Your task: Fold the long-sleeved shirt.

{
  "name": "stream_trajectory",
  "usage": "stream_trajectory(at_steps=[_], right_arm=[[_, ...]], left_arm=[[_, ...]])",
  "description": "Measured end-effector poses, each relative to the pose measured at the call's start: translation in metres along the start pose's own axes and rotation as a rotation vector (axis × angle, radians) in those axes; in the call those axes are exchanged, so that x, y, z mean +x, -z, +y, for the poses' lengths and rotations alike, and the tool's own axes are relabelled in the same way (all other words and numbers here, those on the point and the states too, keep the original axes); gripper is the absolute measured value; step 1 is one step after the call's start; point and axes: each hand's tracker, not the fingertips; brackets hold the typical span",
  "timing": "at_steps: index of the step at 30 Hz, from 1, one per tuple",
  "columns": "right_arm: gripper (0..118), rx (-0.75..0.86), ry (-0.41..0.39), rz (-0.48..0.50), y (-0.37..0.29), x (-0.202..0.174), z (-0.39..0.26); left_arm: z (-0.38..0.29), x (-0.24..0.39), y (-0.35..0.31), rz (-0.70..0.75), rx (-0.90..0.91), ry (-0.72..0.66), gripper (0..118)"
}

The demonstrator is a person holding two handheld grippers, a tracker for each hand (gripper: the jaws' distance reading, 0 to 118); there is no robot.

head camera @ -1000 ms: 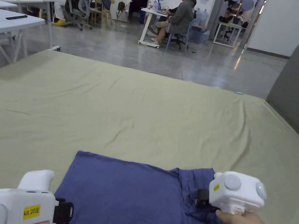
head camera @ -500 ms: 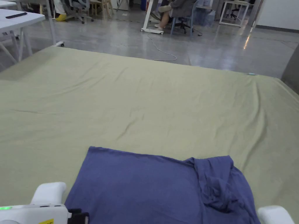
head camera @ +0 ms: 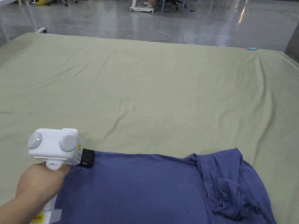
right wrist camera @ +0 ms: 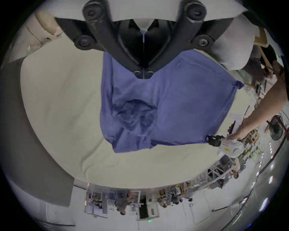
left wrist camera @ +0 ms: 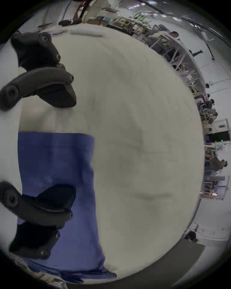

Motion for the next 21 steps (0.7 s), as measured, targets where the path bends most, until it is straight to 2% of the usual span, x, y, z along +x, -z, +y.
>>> stream_trajectory(at_steps=[2, 3, 4, 5, 6, 7, 8, 9, 10, 12, 14, 15, 16, 17, 18, 19, 20, 21], right_arm=[[0, -0.020, 0.018, -0.032, 0.011, 0.011, 0.011], [0, -0.020, 0.031, -0.031, 0.016, 0.018, 0.021], [0, -0.017, 0.072, -0.023, 0.023, 0.026, 0.038], [20, 0.014, 0.110, -0.027, 0.028, 0.033, 0.055], [73, 0.062, 0.134, -0.051, 0.038, 0.037, 0.079], [114, 0.073, 0.119, -0.063, 0.054, 0.040, 0.104], [116, 0.096, 0.117, -0.023, 0.063, 0.044, 0.123], [116, 0.130, 0.121, -0.012, 0.076, 0.053, 0.152], [116, 0.099, 0.163, -0.019, 0.102, 0.056, 0.176], [116, -0.012, 0.226, -0.025, 0.143, 0.066, 0.214], [116, -0.124, 0.326, -0.023, 0.186, 0.068, 0.237], [114, -0.196, 0.366, -0.057, 0.204, 0.071, 0.244], [107, -0.241, 0.404, -0.088, 0.218, 0.072, 0.245], [90, -0.279, 0.407, -0.109, 0.227, 0.072, 0.242], [48, -0.328, 0.412, -0.113, 0.236, 0.074, 0.236], [44, -0.348, 0.407, -0.119, 0.237, 0.072, 0.230], [23, -0.301, 0.365, -0.130, 0.227, 0.070, 0.230], [6, -0.237, 0.328, -0.100, 0.212, 0.067, 0.231]], left_arm=[[-0.001, 0.004, -0.009, -0.025, 0.024, -0.039, 102], [-0.015, 0.014, -0.038, -0.020, 0.041, -0.022, 93], [-0.020, 0.022, -0.050, -0.080, 0.071, 0.058, 67], [-0.025, 0.031, -0.059, -0.146, 0.097, 0.068, 26], [-0.031, 0.041, -0.070, -0.080, 0.108, 0.096, 1], [-0.015, 0.032, -0.060, -0.112, 0.089, 0.122, 1], [-0.015, 0.033, -0.063, -0.131, 0.086, 0.123, 1], [-0.014, 0.031, -0.067, -0.153, 0.087, 0.101, 1], [-0.012, 0.027, -0.070, -0.166, 0.082, 0.067, 1], [-0.011, 0.019, -0.069, -0.174, 0.092, 0.035, 1], [-0.008, 0.009, -0.073, -0.160, 0.096, 0.035, 1], [-0.012, 0.010, -0.074, -0.155, 0.097, 0.036, 1], [-0.011, 0.004, -0.075, -0.155, 0.093, 0.036, 1], [-0.011, 0.000, -0.075, -0.163, 0.089, 0.028, 1], [-0.010, -0.006, -0.075, -0.177, 0.083, 0.014, 1], [-0.015, -0.005, -0.077, -0.188, 0.074, 0.001, 1], [-0.016, -0.008, -0.077, -0.191, 0.070, -0.003, 1], [-0.017, -0.011, -0.078, -0.194, 0.069, -0.006, 1]])
